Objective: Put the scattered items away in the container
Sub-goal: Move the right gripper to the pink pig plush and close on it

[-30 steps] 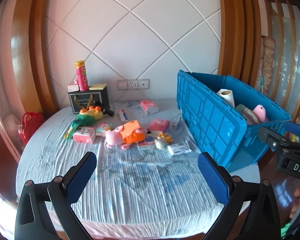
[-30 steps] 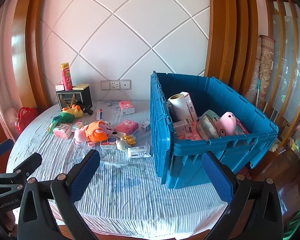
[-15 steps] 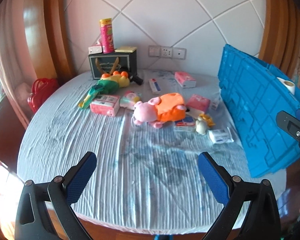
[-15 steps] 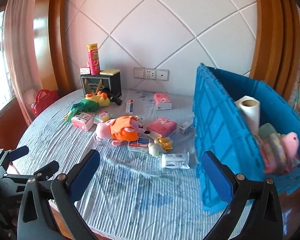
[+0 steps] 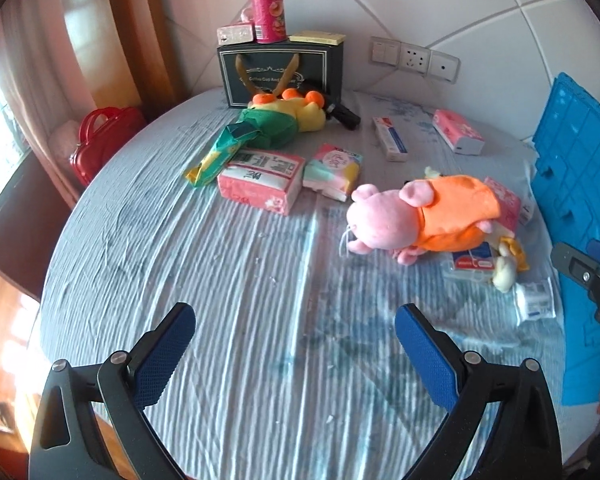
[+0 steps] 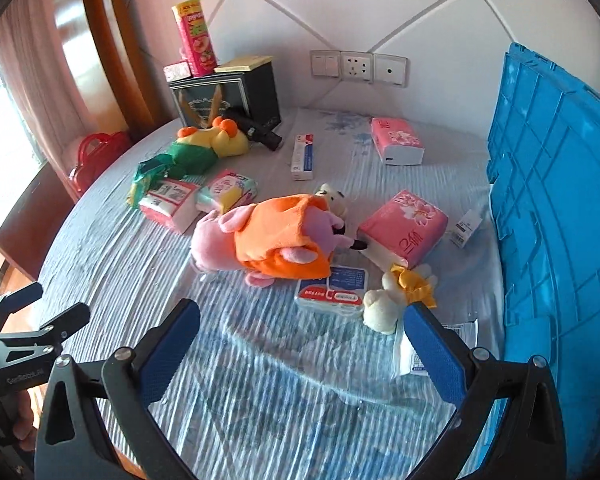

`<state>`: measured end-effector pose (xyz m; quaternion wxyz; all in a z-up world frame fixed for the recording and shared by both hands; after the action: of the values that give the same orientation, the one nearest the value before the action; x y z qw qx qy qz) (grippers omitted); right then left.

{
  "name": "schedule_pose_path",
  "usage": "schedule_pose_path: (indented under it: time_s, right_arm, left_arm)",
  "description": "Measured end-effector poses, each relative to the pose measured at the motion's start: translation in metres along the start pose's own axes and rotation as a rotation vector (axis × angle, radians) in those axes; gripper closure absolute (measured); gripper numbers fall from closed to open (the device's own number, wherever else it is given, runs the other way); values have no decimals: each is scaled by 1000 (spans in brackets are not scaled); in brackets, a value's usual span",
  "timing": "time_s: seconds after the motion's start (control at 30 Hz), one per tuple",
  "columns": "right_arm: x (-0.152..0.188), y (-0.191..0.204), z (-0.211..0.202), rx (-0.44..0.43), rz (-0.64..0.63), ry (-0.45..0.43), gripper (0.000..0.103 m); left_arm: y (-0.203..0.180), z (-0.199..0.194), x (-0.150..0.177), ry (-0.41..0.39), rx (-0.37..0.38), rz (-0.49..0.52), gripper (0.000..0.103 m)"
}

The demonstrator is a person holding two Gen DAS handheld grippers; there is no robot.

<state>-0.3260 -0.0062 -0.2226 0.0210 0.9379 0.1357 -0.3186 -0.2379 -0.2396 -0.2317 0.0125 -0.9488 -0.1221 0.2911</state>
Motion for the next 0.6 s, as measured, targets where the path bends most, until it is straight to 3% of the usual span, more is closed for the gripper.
schedule_pose_path:
  time_s: [0.17, 0.43, 0.6]
  right_arm:
    - [-23, -14, 36, 41, 123, 37, 0]
    - [-66, -4, 107, 88, 240, 84, 0]
    - [-35, 9, 142, 93, 203, 211, 0]
  left_arm:
    - [1, 47, -25, 56, 57, 57, 1]
    - [2, 102, -68, 113, 102, 121, 1]
    - [-1, 116, -73, 133, 124, 150, 1]
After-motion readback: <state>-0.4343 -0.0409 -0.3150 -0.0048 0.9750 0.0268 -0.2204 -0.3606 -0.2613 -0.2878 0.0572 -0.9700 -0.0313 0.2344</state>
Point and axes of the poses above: each gripper's, at about its wrist camera, not at the fingertips, and z roughly the way its jaws point, y to its left, x to its underside, the point moved 7 cm from there along z, roughly the way its jaws point, and after that the axes turned 10 degrees about x, right-handed, at the moved point
